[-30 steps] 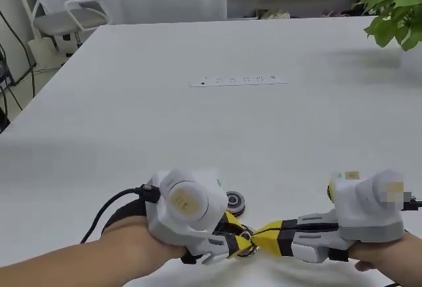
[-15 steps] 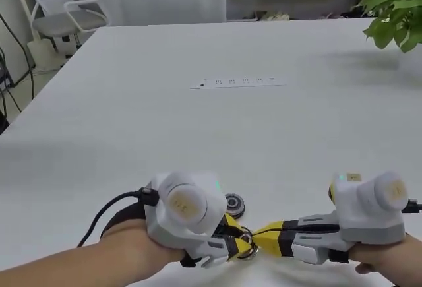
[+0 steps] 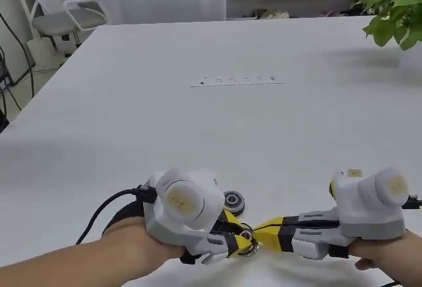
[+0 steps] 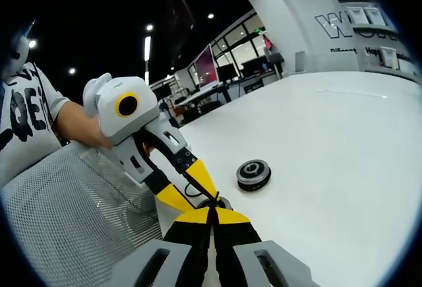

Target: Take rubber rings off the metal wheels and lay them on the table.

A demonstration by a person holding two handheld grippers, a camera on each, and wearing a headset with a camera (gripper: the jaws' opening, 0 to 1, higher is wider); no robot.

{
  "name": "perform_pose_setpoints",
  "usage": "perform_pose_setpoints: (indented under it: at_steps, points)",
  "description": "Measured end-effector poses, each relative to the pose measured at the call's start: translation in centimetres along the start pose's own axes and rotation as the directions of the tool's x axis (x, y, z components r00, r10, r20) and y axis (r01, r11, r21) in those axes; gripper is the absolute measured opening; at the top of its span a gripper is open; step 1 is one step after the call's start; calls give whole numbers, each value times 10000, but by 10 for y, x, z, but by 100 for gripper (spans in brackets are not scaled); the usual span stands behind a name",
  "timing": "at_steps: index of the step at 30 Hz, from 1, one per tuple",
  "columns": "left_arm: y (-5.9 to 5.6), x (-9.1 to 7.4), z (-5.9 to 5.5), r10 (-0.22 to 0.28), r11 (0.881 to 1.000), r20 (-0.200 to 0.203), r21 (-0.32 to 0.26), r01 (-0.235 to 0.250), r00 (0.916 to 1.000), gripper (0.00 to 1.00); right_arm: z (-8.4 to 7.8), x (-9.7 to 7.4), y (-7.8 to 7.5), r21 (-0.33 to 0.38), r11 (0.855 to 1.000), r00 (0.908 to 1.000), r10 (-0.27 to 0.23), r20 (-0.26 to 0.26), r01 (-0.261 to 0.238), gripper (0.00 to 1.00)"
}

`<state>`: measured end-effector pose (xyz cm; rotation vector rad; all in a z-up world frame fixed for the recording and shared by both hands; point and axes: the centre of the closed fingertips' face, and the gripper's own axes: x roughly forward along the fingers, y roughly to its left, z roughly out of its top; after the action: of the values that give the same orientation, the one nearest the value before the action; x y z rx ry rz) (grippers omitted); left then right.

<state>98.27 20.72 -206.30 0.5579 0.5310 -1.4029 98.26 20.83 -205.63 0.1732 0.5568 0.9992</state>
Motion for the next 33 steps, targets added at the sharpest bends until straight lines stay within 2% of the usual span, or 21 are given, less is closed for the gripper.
perform_pose_setpoints:
  at_steps: [15,19,25,33]
  points:
    - [0,0,1,-29,9999,-41,-159,28,10000,8,2,-1,0,36,10000,10000,-20,79,20,0]
    - [0,0,0,-88,9999,-112,-50,88,9999,8,2,-1,0,22,10000,10000,-13,87,13,0]
    - [-4,-5,3,-304,9995,-124,115,306,9995,13,2,-1,0,66,10000,10000,-4,93,3,0]
    - [-4,-15,10,-371,9992,20,147,370,9993,19,4,-3,-2,139,9999,9998,-46,212,43,0]
